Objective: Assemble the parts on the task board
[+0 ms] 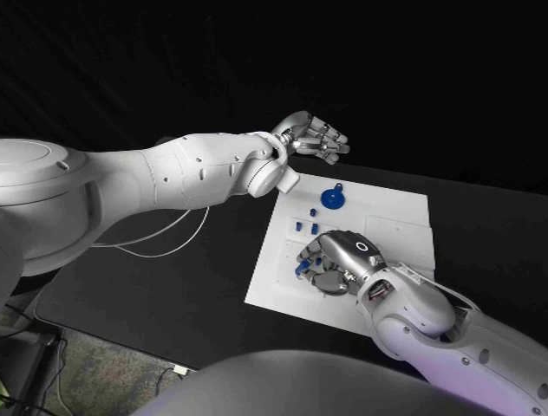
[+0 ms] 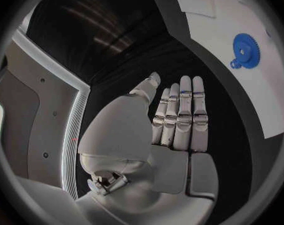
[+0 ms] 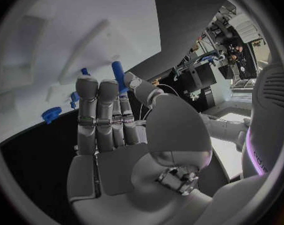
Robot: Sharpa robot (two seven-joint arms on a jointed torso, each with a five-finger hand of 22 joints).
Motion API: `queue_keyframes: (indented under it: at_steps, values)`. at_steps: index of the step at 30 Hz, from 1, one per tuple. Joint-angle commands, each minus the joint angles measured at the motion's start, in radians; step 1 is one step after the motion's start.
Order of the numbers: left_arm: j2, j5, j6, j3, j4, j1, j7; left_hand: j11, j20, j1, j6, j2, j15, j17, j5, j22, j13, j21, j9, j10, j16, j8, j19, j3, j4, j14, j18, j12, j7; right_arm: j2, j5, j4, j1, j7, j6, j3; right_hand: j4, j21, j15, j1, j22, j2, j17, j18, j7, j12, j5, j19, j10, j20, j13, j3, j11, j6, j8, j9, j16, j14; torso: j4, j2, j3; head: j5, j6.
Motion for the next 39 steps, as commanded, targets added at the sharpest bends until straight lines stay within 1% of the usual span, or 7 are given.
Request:
queue_keyframes:
  at_steps: [1,8,11,20,26,35,39]
  values:
    - [0.003,0.002,0.014,0.001,0.0,0.001,0.007,-0.002,-0.002,0.006,-0.005,0.003,0.003,0.001,-0.002,-0.001,0.0,0.003,0.001,-0.007,-0.002,0.001,0.005,-0.002,-0.004,-0.004,-0.02,-0.001,-0.003,0.003,-0.019,0.003,0.0,0.004,0.01,-0.002,-0.003,-0.004,-0.004,0.009,0.001,0.023,0.002,0.012,-0.008,0.003,0.002,0.044,0.038,-0.007,0.001,-0.003,-0.029,0.014,0.004,0.002,-0.005,0.003,0.0,0.0,0.0002,0.004,-0.003]
    - [0.003,0.002,0.016,0.001,-0.001,0.001,0.005,-0.002,-0.002,0.006,-0.005,0.003,0.003,0.001,-0.002,-0.001,0.0,0.003,0.001,-0.007,-0.002,0.001,0.005,-0.002,-0.004,-0.004,-0.02,-0.001,-0.003,-0.001,-0.023,0.005,0.0,0.001,0.025,-0.007,-0.005,-0.003,-0.004,0.009,0.002,0.023,0.003,0.011,-0.008,0.003,0.002,0.044,0.038,-0.007,0.001,-0.004,-0.029,0.014,0.004,0.002,-0.005,0.003,-0.0008,-0.001,-0.0004,0.005,-0.003]
    - [0.003,0.002,0.017,0.001,-0.001,0.001,0.004,-0.002,-0.002,0.006,-0.005,0.003,0.003,0.001,-0.002,-0.001,0.0,0.003,0.001,-0.007,-0.002,0.001,0.005,-0.002,-0.004,-0.004,-0.02,-0.001,-0.003,-0.004,-0.025,0.005,0.0,-0.001,0.028,-0.008,-0.005,-0.003,-0.004,0.009,0.002,0.023,0.003,0.011,-0.008,0.003,0.002,0.044,0.038,-0.007,0.001,-0.004,-0.029,0.014,0.004,0.002,-0.005,0.003,-0.0001,0.0,0.0001,0.005,-0.003]
    - [0.001,0.002,0.018,0.001,-0.004,0.001,0.003,-0.001,-0.002,0.004,-0.007,0.004,0.003,0.001,-0.002,-0.003,0.0,0.003,0.001,-0.008,-0.001,0.001,0.005,-0.003,-0.004,-0.004,-0.02,-0.001,-0.003,-0.01,-0.036,0.008,0.0,-0.008,0.029,-0.009,-0.007,0.001,-0.004,0.008,0.005,0.024,0.004,0.011,-0.008,0.003,0.002,0.044,0.038,-0.007,0.001,-0.005,-0.029,0.015,0.003,0.002,-0.005,0.003,-0.0008,0.0,0.001,0.007,-0.003]
    - [0.0,0.002,0.018,0.001,-0.005,0.001,0.003,-0.001,-0.002,0.004,-0.007,0.004,0.003,0.001,-0.002,-0.003,0.0,0.003,0.001,-0.008,-0.001,0.001,0.005,-0.003,-0.004,-0.004,-0.02,-0.001,-0.003,-0.012,-0.041,0.008,0.0,-0.012,0.033,-0.009,-0.007,0.001,-0.004,0.008,0.005,0.024,0.004,0.011,-0.008,0.003,0.002,0.044,0.038,-0.007,0.001,-0.005,-0.029,0.015,0.003,0.002,-0.005,0.003,-0.001,0.0,0.0004,0.006,-0.003]
    - [0.002,0.002,0.019,0.001,-0.006,0.001,0.003,-0.001,-0.002,0.004,-0.007,0.004,0.003,0.001,-0.002,-0.003,0.0,0.003,0.001,-0.008,-0.001,0.001,0.005,-0.003,-0.004,-0.004,-0.02,-0.001,-0.003,-0.003,-0.056,0.002,0.0,-0.025,0.074,-0.01,-0.01,0.001,-0.004,0.006,0.006,0.025,0.006,0.011,-0.008,0.003,0.002,0.043,0.038,-0.007,0.001,-0.004,-0.029,0.015,0.003,0.001,-0.007,0.003,0.0002,0.0,-0.0003,0.004,-0.003]
    - [0.003,0.002,0.02,0.001,-0.006,0.001,0.003,-0.001,-0.002,0.004,-0.007,0.004,0.003,0.001,-0.002,-0.003,0.0,0.003,0.001,-0.008,-0.001,0.001,0.005,-0.003,-0.004,-0.004,-0.02,-0.001,-0.003,-0.001,-0.068,-0.001,0.0,-0.034,0.081,-0.011,-0.011,-0.001,-0.003,0.006,0.007,0.026,0.007,0.01,-0.008,0.003,0.002,0.042,0.037,-0.007,0.001,-0.005,-0.029,0.014,0.003,0.001,-0.007,0.001,0.0011,0.0,-0.0001,0.003,-0.003]
